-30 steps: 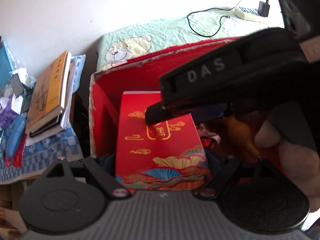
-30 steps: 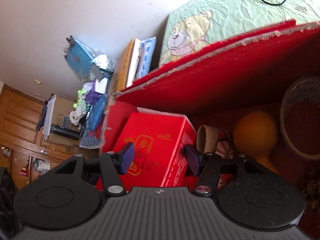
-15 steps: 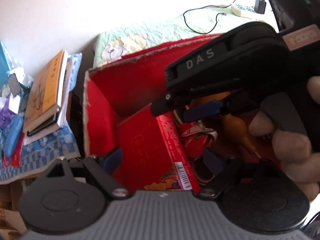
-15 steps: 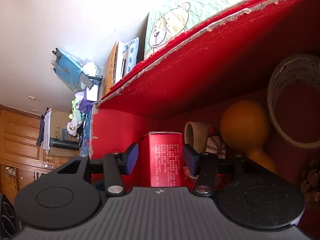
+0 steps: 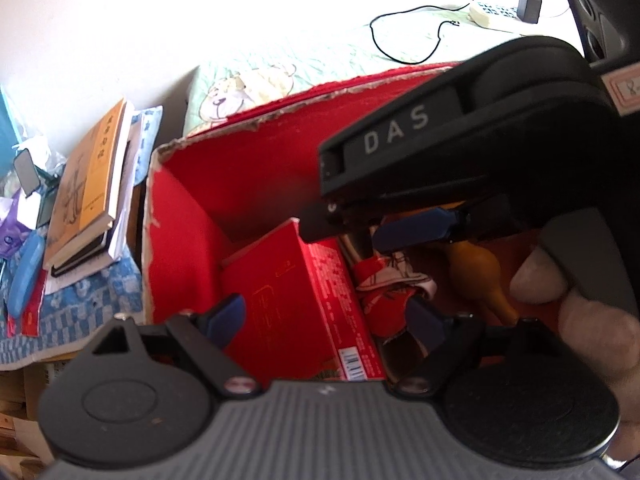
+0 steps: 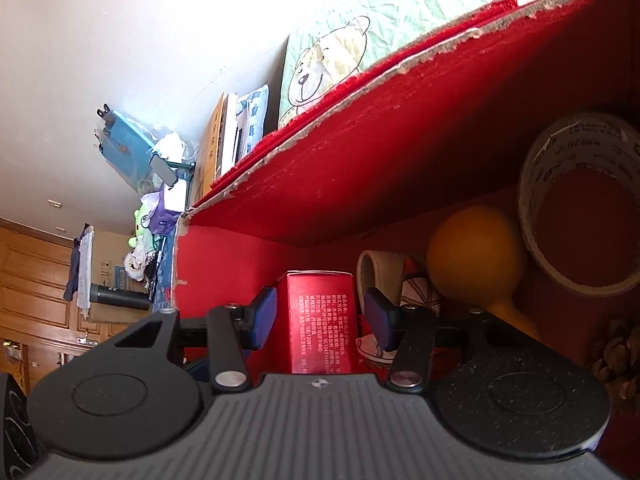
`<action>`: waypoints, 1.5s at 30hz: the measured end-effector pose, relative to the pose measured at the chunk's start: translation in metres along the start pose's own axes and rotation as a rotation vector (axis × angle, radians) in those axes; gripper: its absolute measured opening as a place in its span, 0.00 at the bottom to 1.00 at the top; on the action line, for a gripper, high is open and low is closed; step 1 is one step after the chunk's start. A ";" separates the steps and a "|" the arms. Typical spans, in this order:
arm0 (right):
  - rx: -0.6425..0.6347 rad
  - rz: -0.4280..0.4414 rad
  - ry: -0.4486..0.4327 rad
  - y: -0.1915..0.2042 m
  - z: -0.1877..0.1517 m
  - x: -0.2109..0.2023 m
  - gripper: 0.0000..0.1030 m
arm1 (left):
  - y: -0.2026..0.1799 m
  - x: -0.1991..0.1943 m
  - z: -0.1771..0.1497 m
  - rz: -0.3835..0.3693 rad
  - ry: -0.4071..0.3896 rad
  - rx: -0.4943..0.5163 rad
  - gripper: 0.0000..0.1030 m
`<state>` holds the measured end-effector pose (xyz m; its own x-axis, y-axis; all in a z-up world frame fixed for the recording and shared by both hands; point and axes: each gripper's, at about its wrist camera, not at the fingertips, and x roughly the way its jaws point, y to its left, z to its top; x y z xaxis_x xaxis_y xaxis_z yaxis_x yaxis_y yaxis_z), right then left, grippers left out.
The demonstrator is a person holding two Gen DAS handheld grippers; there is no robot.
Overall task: Organize objects
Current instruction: 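Lower the cake box into the red box beside the strap bundle, then open the right gripper to release the cake box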
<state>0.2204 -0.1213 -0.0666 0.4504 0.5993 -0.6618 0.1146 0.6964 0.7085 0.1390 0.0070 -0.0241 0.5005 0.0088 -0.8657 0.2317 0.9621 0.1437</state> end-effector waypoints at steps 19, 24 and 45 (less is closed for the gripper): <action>-0.041 -0.075 -0.014 0.005 -0.001 0.003 0.51 | -0.002 0.004 0.001 0.021 -0.002 0.002 0.90; -0.069 -0.099 -0.026 0.008 -0.003 0.003 0.51 | 0.002 0.011 0.007 0.034 -0.001 0.006 0.92; -0.152 -0.281 -0.167 -0.006 -0.014 -0.044 0.47 | 0.010 0.013 0.006 0.007 0.013 -0.001 0.93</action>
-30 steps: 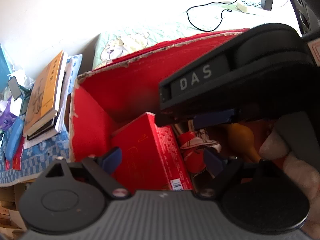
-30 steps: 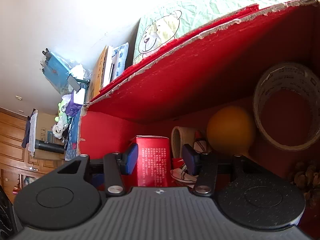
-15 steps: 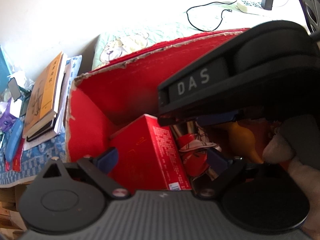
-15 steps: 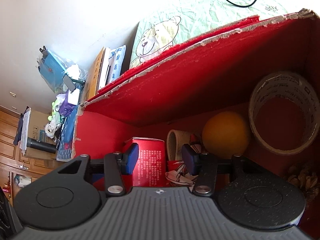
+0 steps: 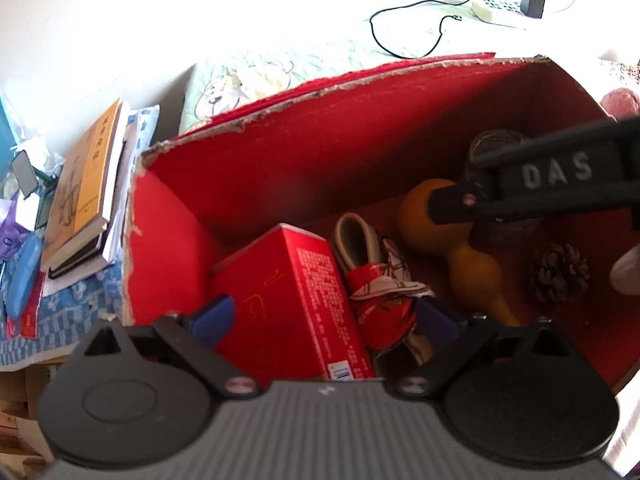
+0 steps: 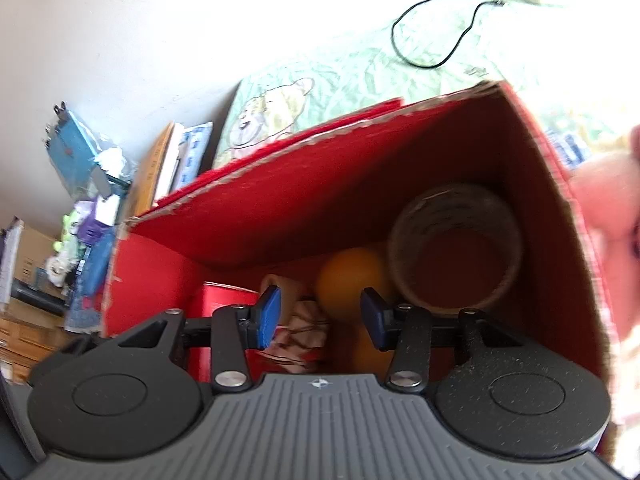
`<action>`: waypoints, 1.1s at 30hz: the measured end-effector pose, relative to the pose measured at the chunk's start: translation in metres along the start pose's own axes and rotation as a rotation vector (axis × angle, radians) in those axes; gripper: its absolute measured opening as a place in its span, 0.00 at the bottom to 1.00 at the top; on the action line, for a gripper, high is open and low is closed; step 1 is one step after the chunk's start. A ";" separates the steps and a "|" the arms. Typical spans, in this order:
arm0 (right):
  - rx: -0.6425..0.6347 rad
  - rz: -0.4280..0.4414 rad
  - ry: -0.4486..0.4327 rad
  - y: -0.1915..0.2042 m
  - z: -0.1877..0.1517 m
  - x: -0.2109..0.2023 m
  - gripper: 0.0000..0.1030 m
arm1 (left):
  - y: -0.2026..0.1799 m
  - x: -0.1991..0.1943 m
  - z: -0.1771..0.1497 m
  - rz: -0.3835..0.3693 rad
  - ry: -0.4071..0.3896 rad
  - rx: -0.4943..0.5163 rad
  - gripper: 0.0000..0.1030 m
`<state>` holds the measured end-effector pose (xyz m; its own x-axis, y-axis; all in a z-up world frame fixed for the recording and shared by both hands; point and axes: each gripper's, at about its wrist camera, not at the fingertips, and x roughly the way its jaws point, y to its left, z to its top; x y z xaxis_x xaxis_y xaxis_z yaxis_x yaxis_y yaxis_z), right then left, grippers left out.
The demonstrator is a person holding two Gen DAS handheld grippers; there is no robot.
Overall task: Organize objects
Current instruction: 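Open the right gripper to release the cake box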
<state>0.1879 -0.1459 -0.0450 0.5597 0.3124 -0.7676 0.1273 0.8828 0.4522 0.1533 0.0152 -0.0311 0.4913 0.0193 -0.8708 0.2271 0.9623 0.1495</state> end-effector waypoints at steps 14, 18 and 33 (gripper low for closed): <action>-0.051 -0.091 -0.062 -0.005 -0.009 -0.009 0.50 | -0.017 -0.014 -0.001 -0.003 -0.004 -0.019 0.93; -0.080 -0.116 -0.084 -0.001 -0.013 -0.013 0.50 | -0.017 -0.018 -0.003 0.004 -0.006 -0.033 0.93; -0.131 -0.138 -0.107 0.002 -0.034 -0.037 0.50 | -0.016 -0.034 -0.012 0.013 -0.008 -0.081 0.94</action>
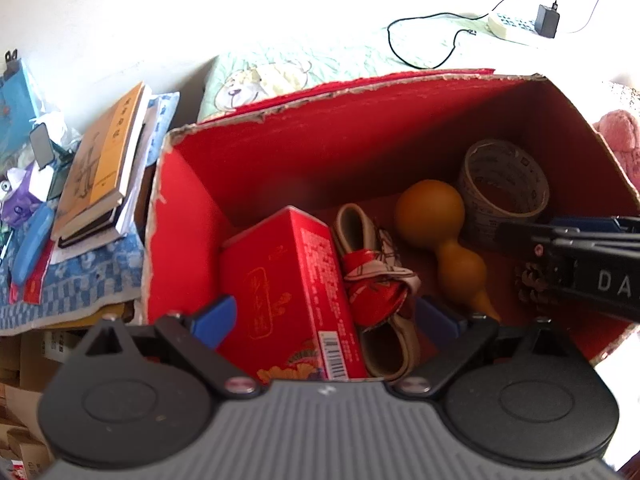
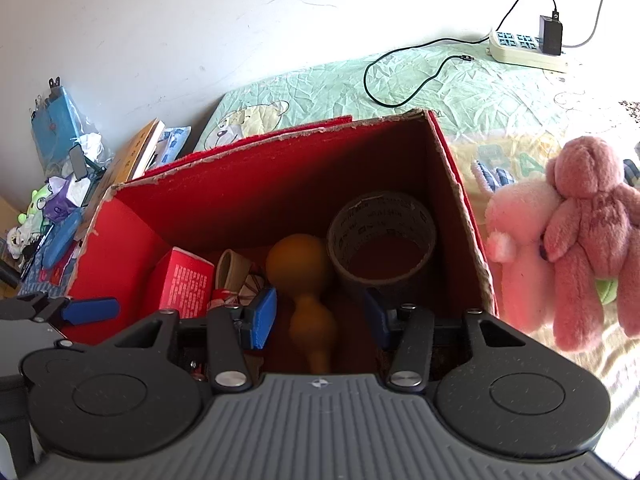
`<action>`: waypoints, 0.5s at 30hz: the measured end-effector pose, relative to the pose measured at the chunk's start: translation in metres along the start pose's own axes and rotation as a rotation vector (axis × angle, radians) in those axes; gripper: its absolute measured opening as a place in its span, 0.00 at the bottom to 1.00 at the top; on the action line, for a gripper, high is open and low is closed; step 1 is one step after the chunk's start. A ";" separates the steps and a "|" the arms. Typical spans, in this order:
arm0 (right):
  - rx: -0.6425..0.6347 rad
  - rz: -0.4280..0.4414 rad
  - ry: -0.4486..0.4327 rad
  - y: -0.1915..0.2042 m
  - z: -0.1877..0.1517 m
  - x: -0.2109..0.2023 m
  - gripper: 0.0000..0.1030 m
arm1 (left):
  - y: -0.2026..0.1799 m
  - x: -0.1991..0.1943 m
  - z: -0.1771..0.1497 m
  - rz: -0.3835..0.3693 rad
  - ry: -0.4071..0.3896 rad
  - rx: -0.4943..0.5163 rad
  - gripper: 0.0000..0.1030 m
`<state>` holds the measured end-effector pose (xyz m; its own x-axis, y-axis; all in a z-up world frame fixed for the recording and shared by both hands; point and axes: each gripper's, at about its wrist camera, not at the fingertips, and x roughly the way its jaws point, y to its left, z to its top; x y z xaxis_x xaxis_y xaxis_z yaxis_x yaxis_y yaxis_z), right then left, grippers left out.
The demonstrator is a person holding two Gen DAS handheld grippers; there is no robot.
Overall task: Organize objects
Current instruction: 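Open the right gripper to release the cake box, then withdraw the right gripper up and back from the red box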
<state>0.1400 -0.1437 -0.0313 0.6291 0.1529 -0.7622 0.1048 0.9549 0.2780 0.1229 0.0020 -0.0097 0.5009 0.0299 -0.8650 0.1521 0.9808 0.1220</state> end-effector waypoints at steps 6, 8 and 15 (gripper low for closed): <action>-0.008 -0.010 -0.006 0.001 -0.006 -0.006 0.50 | -0.002 -0.004 -0.006 0.008 0.010 -0.017 0.94; -0.012 -0.011 -0.008 0.002 -0.008 -0.008 0.50 | -0.001 -0.004 -0.007 0.003 0.015 -0.028 0.94; -0.022 -0.013 -0.021 0.003 -0.016 -0.016 0.49 | 0.001 -0.009 -0.011 -0.019 0.008 -0.055 0.95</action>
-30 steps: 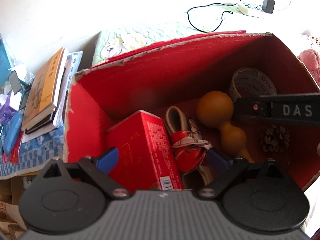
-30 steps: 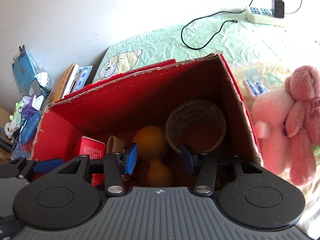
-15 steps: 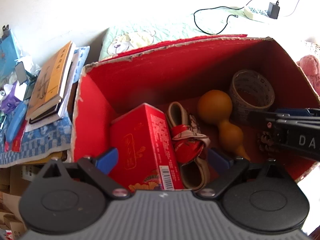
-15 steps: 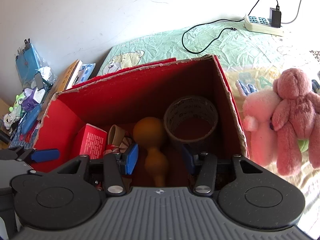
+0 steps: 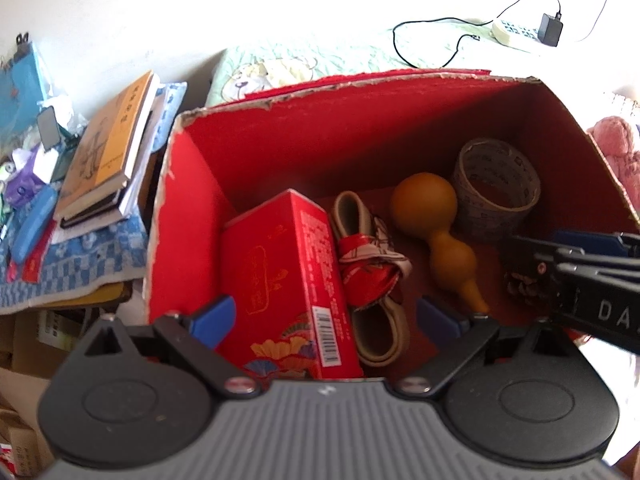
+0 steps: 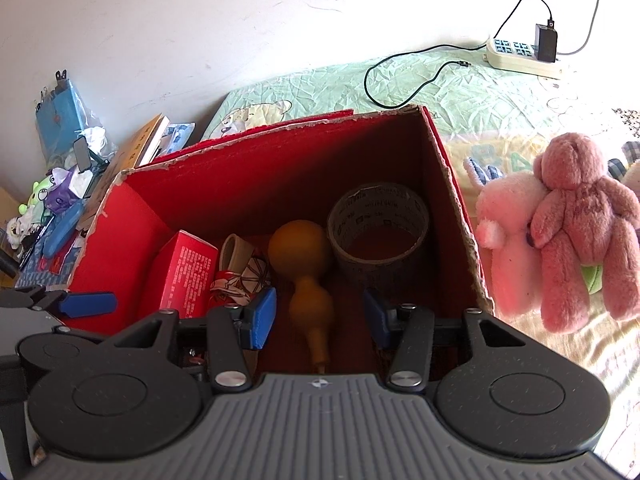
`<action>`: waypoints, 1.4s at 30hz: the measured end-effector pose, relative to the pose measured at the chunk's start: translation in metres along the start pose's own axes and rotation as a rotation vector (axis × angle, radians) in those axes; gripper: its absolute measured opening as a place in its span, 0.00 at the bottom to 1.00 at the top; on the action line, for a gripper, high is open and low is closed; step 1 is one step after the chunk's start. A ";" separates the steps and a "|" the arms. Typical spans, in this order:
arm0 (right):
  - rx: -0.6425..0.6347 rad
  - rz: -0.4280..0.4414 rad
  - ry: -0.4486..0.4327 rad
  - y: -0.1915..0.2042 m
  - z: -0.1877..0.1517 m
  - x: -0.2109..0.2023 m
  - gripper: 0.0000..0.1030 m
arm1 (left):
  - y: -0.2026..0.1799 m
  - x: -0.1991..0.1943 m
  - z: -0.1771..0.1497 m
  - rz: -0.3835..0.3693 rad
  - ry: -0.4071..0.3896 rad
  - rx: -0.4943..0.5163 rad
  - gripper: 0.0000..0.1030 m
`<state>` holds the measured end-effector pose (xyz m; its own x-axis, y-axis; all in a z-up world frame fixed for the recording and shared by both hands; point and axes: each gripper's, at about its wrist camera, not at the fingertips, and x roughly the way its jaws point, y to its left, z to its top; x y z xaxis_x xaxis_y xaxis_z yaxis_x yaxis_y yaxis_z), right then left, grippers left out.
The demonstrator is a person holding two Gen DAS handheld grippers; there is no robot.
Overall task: Organize objects
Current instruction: 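Withdraw the right gripper up and back from the red box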
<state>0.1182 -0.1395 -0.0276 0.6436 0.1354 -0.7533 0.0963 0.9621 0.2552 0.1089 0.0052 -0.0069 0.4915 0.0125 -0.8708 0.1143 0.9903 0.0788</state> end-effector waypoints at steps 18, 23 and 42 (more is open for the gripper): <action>0.012 0.006 -0.034 -0.001 -0.012 -0.017 0.48 | -0.002 -0.011 -0.009 0.008 -0.043 -0.014 0.98; -0.009 -0.038 -0.082 0.001 -0.009 -0.034 0.50 | 0.004 -0.041 -0.001 0.040 -0.111 -0.042 0.98; -0.088 -0.103 -0.173 0.001 -0.008 -0.084 0.60 | 0.002 -0.092 -0.010 0.156 -0.164 -0.120 0.98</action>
<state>0.0578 -0.1475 0.0310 0.7550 -0.0001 -0.6557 0.1063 0.9868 0.1223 0.0555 0.0074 0.0690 0.6299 0.1533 -0.7614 -0.0723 0.9876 0.1391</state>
